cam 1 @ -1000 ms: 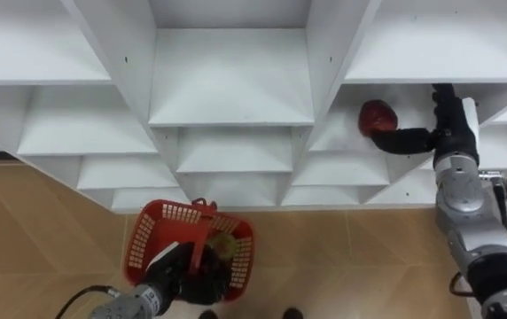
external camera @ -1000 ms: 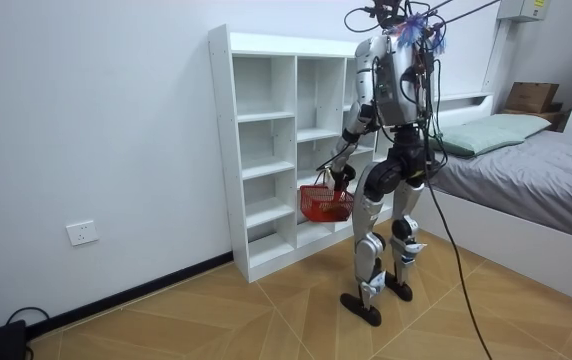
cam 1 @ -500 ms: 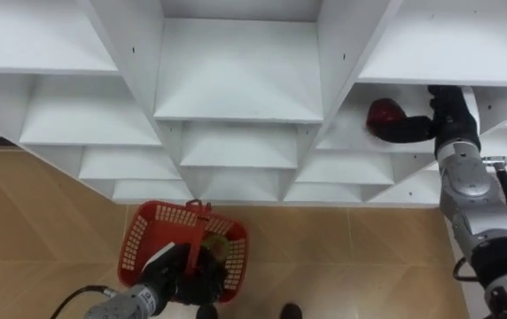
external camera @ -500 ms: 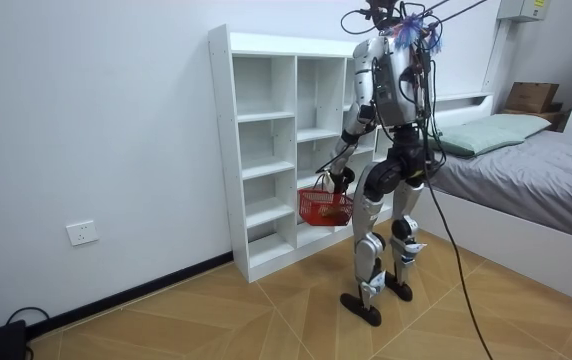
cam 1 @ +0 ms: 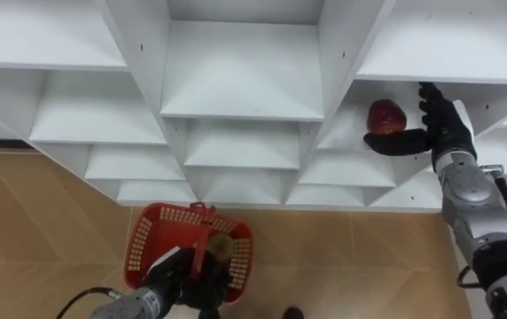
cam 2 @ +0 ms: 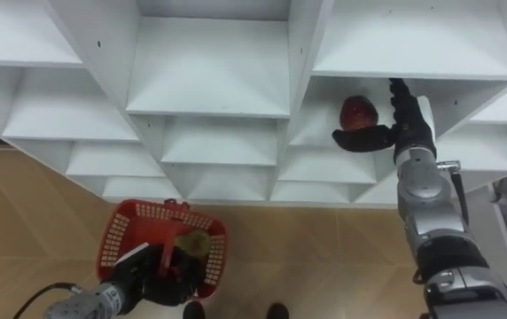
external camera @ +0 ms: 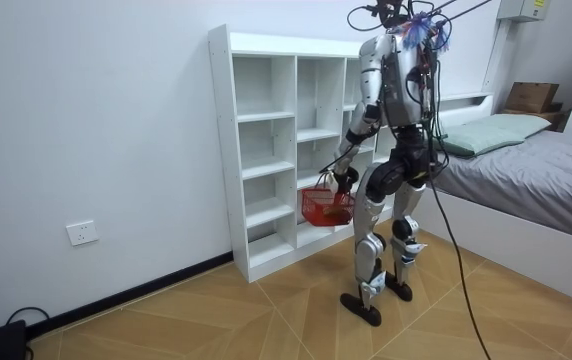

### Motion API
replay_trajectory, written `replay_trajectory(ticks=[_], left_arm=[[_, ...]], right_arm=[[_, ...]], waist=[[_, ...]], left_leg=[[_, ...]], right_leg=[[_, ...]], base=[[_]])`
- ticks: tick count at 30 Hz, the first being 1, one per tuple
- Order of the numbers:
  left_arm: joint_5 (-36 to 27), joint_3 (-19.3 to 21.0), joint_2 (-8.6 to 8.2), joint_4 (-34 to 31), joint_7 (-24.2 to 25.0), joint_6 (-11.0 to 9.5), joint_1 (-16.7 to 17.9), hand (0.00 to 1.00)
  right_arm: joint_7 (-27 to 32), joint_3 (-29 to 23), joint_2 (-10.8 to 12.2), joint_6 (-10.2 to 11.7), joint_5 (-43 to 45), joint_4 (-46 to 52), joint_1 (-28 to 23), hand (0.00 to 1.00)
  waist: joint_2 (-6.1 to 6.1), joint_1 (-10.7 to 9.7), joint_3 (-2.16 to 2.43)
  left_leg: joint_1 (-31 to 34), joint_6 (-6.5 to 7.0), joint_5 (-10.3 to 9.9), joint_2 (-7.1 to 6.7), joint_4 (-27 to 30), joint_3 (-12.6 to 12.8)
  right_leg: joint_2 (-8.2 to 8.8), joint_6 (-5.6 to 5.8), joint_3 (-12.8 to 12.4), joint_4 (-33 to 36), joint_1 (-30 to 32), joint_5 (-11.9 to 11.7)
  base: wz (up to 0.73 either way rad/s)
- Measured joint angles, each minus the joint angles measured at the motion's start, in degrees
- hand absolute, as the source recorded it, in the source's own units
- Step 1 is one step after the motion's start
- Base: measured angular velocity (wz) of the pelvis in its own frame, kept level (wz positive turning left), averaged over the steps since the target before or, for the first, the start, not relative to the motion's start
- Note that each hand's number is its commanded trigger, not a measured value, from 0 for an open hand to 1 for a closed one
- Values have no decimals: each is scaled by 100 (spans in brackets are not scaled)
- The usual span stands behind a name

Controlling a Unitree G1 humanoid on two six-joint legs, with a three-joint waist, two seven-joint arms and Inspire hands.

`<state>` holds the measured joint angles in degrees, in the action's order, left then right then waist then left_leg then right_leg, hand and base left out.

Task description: Collect fruits from the closet

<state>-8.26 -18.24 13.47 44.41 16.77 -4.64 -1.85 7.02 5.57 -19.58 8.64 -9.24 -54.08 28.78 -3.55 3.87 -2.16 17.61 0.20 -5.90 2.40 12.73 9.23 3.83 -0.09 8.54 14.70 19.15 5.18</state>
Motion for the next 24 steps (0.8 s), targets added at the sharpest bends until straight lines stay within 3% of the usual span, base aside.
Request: replay_trajectory(ticks=[5, 12, 24], left_arm=[[2, -106, -12, 0, 13, 0, -18, 100], [-11, -114, -12, 10, 19, 0, -10, 100], [-121, -310, -4, 9, -36, -32, -34, 100]], right_arm=[[-99, 11, 0, 3, -82, -210, 52, 0], [-274, 10, 0, 3, -172, -398, 99, 0], [-247, 30, 0, 6, -202, -597, 335, 0]], waist=[[7, 107, -1], [10, 102, -7], [-29, 95, -61]], left_leg=[[12, 0, 0, 0, 1, -5], [31, 2, 1, 1, 4, -19], [216, 13, 23, -3, 1, -9]], right_leg=[[4, 0, 21, -1, 1, 0], [17, 0, 78, -1, 0, 0], [28, 1, 75, 20, 199, 1]], base=[[0], [2], [0]])
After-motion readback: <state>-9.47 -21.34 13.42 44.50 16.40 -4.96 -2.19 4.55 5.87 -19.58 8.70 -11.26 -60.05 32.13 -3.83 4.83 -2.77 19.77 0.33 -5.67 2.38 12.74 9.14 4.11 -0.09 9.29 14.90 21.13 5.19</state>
